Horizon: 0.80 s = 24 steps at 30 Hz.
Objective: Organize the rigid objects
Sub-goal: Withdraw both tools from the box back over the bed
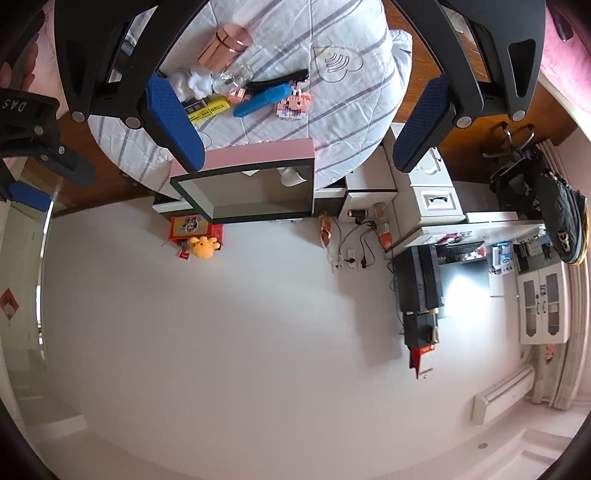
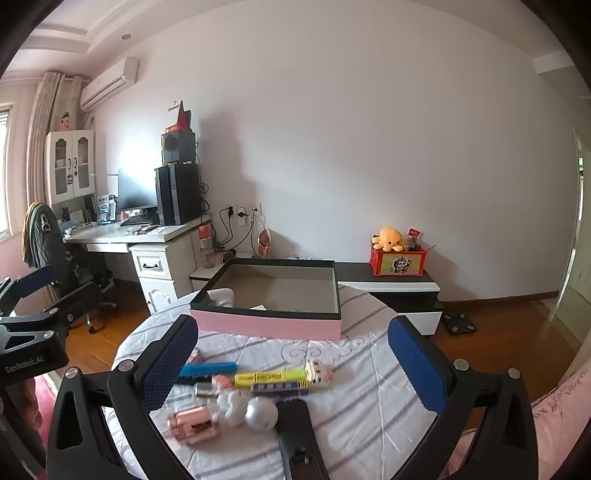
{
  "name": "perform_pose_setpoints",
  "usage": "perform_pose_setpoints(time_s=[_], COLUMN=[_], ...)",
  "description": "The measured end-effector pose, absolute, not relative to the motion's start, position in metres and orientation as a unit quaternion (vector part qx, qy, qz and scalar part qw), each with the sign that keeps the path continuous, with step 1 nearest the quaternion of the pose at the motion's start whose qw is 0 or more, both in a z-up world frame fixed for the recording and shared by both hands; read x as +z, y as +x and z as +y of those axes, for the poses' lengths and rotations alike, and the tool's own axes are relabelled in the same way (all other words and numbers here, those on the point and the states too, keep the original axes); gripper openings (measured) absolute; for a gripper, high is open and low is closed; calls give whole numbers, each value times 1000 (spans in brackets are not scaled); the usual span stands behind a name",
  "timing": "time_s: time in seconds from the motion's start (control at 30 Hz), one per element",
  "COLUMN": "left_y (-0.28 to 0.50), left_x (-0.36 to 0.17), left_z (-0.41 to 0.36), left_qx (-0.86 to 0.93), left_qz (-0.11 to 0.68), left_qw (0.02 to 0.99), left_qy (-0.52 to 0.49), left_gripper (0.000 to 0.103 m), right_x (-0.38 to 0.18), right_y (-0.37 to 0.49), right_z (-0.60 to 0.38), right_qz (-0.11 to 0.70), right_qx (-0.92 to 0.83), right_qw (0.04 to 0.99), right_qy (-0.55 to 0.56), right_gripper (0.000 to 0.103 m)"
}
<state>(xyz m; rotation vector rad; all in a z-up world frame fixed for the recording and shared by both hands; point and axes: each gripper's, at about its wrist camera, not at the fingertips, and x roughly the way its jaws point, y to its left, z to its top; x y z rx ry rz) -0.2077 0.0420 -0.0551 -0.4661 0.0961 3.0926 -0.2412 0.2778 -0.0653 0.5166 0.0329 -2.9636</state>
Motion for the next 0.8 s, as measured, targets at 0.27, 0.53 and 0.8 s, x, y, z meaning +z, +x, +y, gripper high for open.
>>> perform_pose_setpoints(time_s=[0.27,0.53,0.8], left_y=[-175,-163,-168], left_x=[-49,-51,-63], left_z=[45,49,52], left_qx=[990,990,987], left_qz=[35,41,44], left_qw=[13,18,11], left_qy=[-137,-136,-152], left_gripper=[103,103,103], right_x=[-61,-59,-75], right_y=[-205,-190,-194], right_z=[274,273,279], right_qz=[19,22,20], right_qx=[-985,-986,-982], right_qw=[64,58,52], right_qy=[161,156,179], right_gripper=[103,103,103])
